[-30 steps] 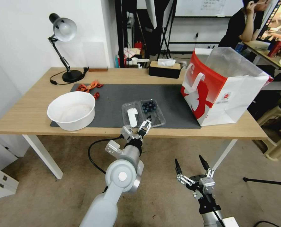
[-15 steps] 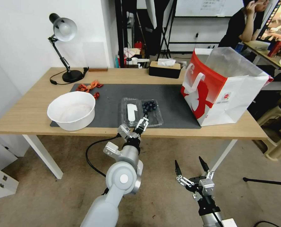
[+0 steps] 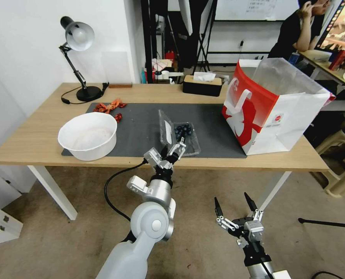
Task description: Close the takeout container lid, then place the container into the takeout bag.
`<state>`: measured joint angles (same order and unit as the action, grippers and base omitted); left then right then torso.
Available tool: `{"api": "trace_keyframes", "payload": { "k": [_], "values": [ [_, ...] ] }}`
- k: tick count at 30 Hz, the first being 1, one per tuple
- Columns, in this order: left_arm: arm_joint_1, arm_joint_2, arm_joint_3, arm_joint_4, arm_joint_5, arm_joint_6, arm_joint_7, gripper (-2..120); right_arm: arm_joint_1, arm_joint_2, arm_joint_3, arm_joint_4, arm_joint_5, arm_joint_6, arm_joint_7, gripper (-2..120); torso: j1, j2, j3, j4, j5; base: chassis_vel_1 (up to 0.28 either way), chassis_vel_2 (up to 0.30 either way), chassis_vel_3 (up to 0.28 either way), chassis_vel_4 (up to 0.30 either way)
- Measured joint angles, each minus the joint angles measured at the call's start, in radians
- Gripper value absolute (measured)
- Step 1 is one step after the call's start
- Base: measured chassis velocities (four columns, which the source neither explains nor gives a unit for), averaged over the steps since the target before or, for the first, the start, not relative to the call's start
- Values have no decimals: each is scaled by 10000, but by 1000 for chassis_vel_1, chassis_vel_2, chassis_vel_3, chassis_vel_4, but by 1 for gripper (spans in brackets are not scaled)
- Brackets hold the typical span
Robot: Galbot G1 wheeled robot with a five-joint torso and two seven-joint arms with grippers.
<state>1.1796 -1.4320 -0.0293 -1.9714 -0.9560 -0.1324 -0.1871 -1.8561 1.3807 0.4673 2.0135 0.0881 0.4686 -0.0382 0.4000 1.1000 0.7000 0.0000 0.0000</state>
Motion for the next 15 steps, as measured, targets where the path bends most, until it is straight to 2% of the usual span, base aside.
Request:
{"api": "trace_keyframes", "payload": {
  "k": [2,6,11,15],
  "values": [
    [-195,130,38,0,-239,39,376,100,-40,5,7,45,-1,9,-16,100,0,0,0,0,0,0,0,0,0],
    [-635,275,104,52,-723,313,657,100,-59,41,18,111,-29,1,-26,100,0,0,0,0,0,0,0,0,0],
    [-1109,383,338,271,-931,598,628,100,-86,96,19,191,-81,-43,-50,100,0,0,0,-2,0,0,0,0,0],
    [-1571,410,632,567,-1056,914,374,100,-128,144,18,352,-21,-142,-126,100,2,-2,0,-1,0,0,0,0,0]
  ]
}}
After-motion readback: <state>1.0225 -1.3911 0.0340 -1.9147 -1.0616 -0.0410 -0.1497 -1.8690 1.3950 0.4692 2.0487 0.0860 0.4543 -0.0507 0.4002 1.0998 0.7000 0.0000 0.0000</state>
